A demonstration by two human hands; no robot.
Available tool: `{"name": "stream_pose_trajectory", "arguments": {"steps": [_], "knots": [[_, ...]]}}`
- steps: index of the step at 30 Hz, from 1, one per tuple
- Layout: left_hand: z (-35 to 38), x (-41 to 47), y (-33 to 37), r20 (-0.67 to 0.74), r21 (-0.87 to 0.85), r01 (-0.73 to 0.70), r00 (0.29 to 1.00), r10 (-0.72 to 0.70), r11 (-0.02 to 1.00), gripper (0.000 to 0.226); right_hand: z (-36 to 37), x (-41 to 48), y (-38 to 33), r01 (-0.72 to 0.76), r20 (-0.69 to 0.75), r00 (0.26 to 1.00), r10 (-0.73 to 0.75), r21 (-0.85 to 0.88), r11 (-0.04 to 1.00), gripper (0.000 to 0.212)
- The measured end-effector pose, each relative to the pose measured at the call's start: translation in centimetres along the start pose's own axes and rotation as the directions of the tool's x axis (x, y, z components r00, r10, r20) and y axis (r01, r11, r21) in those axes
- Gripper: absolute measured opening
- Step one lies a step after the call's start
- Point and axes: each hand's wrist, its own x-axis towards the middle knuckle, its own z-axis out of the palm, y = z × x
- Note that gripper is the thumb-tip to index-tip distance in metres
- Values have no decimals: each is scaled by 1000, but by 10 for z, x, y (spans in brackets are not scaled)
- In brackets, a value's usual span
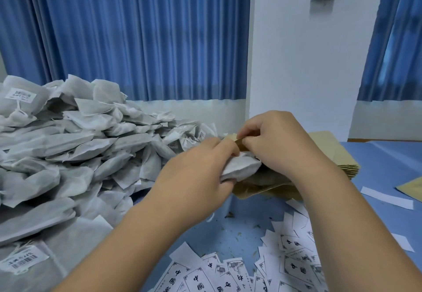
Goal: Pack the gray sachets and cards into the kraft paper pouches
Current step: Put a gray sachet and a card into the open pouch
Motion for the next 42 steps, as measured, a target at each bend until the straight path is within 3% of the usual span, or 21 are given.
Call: {"name": "stream_pose_trajectory", "arguments": {"steps": [5, 12, 18, 27, 29, 32, 35, 37, 40, 42], "knots": [[-8, 3, -8, -136, -39, 13, 991, -18, 999, 37, -1, -1, -2, -3, -6, 1000, 3, 47, 999, 29], [4, 2, -2, 43, -59, -198, 979, 201, 978, 33, 3, -3, -5, 11, 26, 1000, -12, 13, 1000, 26], [27, -2, -4, -3, 22, -53, 999, 53, 998, 35, 2, -3, -9, 43, 19, 999, -45, 71, 997, 28], [40, -7, 8, 17, 150, -52, 999, 50, 987, 39, 0, -10, -30, 195, -41, 981, -191, 112, 974, 25], [35, -6, 9, 41, 64, -82, 996, 80, 995, 40, 1, -12, -35, 244, -55, 969, -240, 81, 966, 24], [21, -2, 6, 8, -231, -136, 990, 142, 963, 21, 1, -14, -38, 279, -78, 959, -274, 68, 958, 25], [16, 1, -3, -48, -354, -162, 987, 155, 921, 33, -1, -12, -36, 277, -111, 957, -269, 64, 959, 26], [19, 2, -8, -117, -315, -152, 986, 121, 937, 37, -2, -11, -34, 265, -123, 959, -255, 77, 961, 25], [24, 2, -14, -263, -192, -47, 965, -5, 980, 15, -2, -12, -34, 263, -115, 961, -250, 121, 957, 23], [24, 0, -14, -290, -64, 10, 957, -28, 998, 8, -1, -12, -37, 283, -109, 957, -270, 127, 951, 22]]}}
